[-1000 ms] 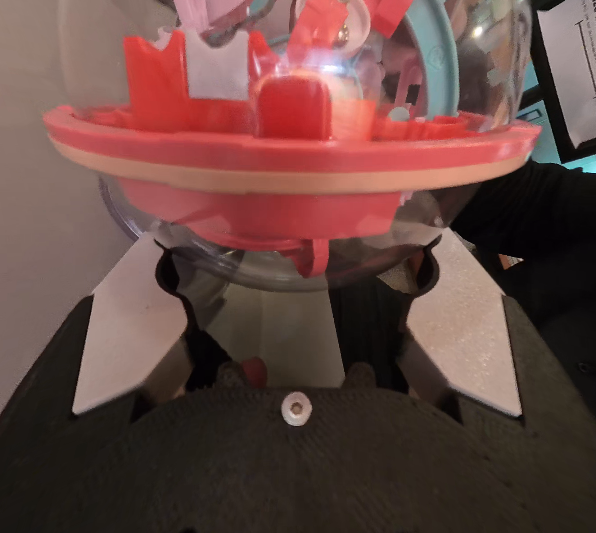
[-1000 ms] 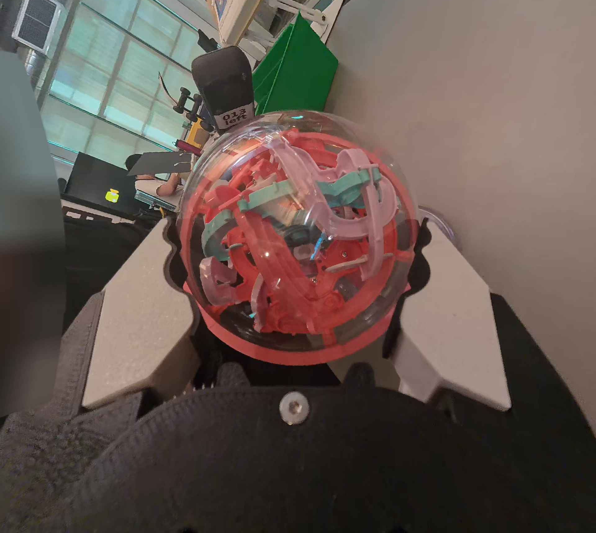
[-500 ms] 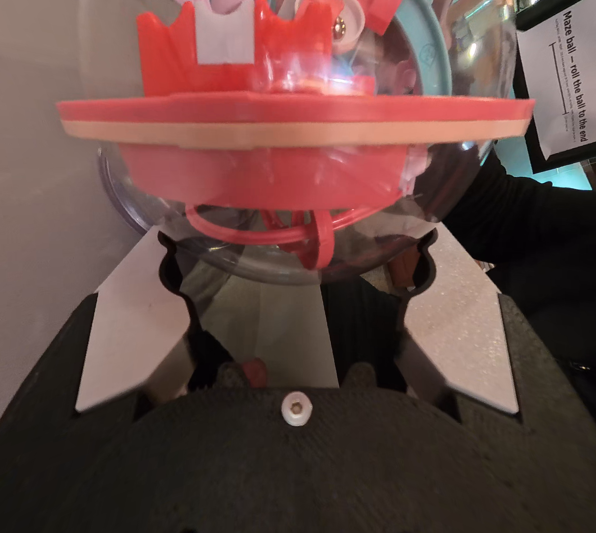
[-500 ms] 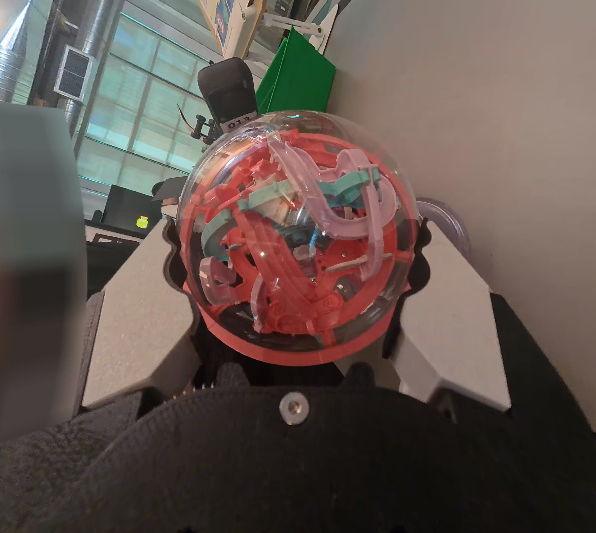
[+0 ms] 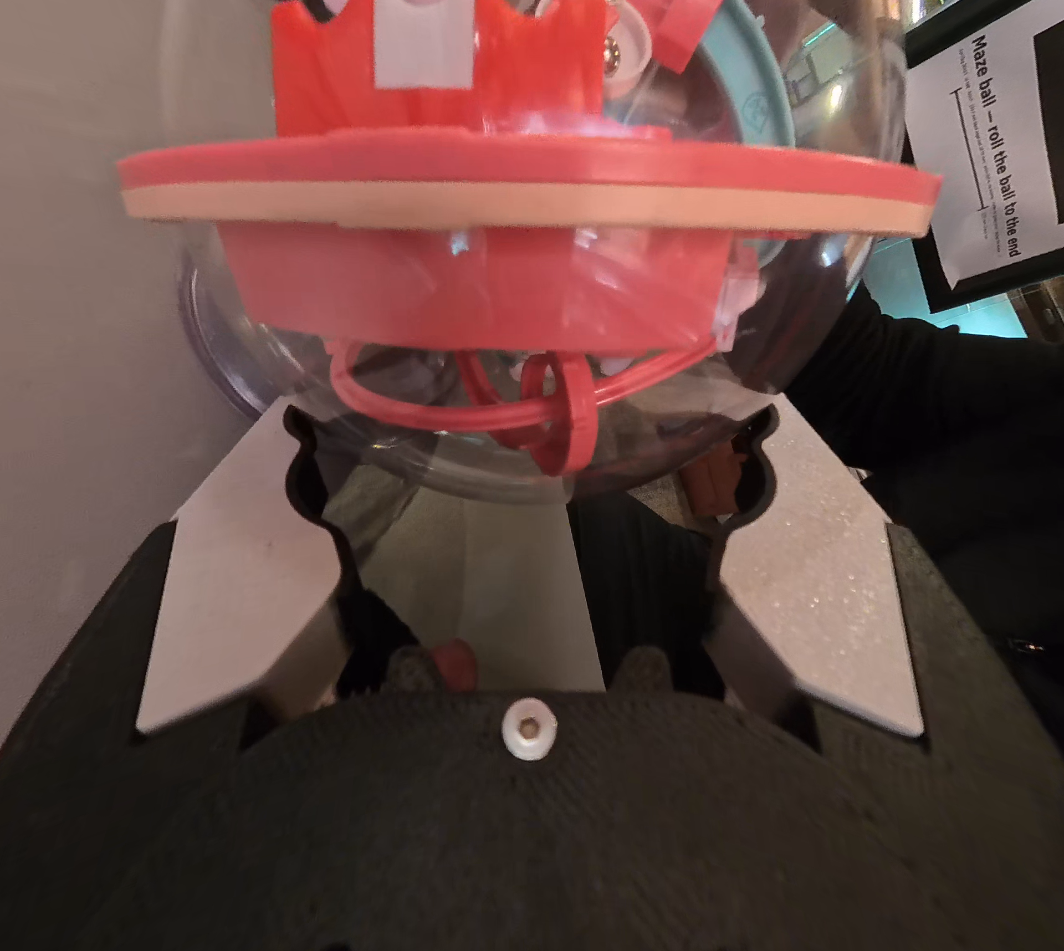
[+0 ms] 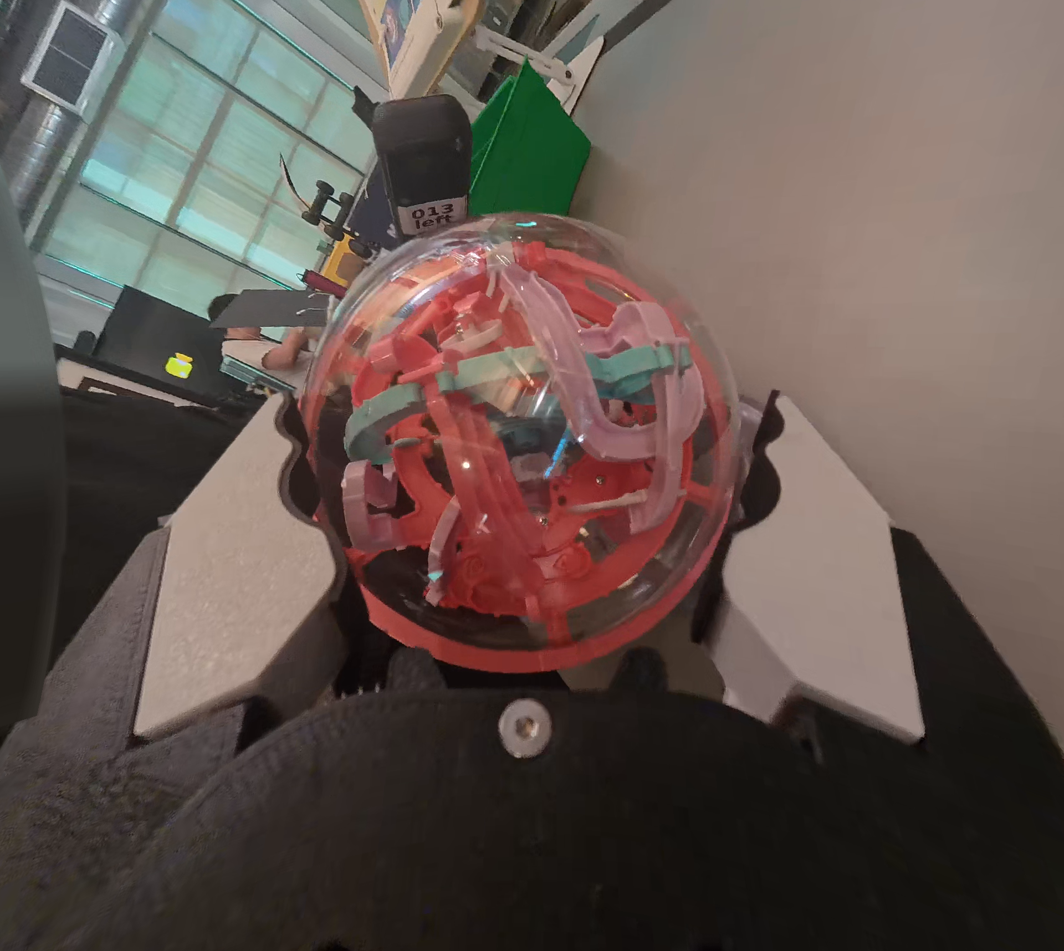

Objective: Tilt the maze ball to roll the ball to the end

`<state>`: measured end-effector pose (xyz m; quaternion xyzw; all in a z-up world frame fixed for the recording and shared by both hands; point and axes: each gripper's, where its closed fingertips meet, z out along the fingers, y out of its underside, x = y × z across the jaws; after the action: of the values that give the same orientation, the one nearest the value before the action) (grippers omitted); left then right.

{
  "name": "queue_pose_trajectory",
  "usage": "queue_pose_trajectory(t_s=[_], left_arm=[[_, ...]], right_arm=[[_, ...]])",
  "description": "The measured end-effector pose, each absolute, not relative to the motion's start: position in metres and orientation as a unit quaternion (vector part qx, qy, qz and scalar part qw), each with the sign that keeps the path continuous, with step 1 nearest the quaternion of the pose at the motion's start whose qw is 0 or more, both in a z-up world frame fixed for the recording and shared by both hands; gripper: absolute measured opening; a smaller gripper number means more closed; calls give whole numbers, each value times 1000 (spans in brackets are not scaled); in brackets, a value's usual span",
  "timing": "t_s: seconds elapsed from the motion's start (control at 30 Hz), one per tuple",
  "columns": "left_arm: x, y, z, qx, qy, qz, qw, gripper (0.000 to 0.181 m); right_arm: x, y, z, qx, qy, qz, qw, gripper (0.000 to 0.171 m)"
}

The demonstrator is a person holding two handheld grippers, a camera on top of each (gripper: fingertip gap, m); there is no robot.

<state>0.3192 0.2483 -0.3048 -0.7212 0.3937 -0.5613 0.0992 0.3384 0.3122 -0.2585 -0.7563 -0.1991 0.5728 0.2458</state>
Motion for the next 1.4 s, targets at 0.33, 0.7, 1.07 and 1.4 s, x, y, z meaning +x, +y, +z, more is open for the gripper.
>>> queue_pose_trajectory(t_s=[0.33,0.7,1.07,1.4], left_arm=[[321,249,-301,-717,382,-577,86,143],[325,258,-295,-715,350,-600,74,143],[323,257,-303,-706,401,-574,109,134],[320,259,-296,-709,394,-575,109,134]], right_arm=[[336,304,-257,-755,-263,544,256,148],[342,311,-258,-762,-215,564,235,147],[347,315,-258,-755,-183,587,229,147],[344,313,-254,-757,-167,588,232,147]])
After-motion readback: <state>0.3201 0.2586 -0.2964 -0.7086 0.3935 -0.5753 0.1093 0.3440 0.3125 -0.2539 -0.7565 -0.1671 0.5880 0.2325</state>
